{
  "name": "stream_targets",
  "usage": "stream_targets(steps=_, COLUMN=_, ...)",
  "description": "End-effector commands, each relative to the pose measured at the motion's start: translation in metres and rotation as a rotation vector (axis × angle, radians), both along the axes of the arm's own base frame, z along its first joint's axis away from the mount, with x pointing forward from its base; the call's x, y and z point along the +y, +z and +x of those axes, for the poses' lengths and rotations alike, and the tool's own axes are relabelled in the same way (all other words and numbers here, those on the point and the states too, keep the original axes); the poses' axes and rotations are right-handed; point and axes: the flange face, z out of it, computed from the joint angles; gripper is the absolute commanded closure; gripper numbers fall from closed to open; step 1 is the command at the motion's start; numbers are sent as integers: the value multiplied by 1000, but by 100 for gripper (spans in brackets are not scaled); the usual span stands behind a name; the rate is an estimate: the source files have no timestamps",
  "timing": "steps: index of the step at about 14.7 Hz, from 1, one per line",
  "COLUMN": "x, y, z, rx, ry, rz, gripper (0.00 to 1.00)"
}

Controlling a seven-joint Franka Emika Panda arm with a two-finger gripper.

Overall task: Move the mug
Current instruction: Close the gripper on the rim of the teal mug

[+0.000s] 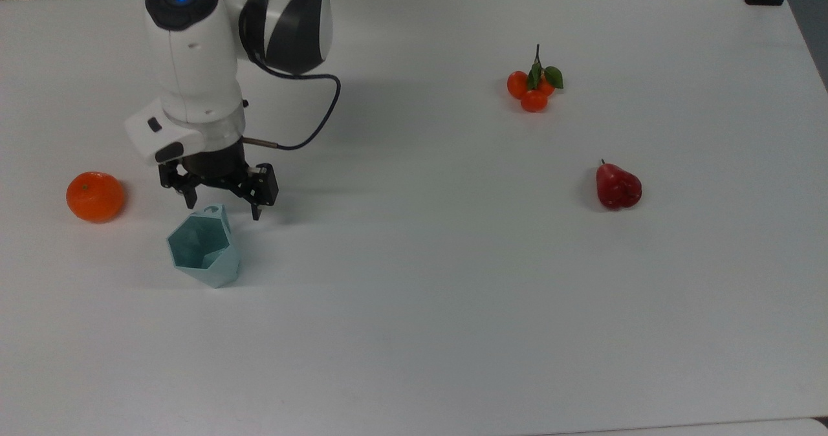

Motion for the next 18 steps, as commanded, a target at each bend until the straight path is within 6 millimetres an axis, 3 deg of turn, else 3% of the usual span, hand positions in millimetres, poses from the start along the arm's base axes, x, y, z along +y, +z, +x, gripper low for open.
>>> stream_targets(steps=1, x=5, y=-14, z=6, rx=-19, ry=-5, rz=2, gripper=14)
stream_targets(steps=3, x=4, y=-11, z=7, rx=-39, ry=-6, rz=1, gripper=34)
stream_targets(steps=6, x=1, y=-11, z=7, rx=-42, ry=-10, rz=1, gripper=44)
stream_targets(steps=9, x=0, y=-10, z=7, rx=-43, ry=-12, rz=0, gripper=74)
stream_targets(steps=12, x=-2, y=-7, z=6, rx=-45, ry=-14, rz=-1, gripper=95)
stream_targets(steps=18, x=-2, y=4, z=5, rx=-57, ry=-18, rz=-1, gripper=99)
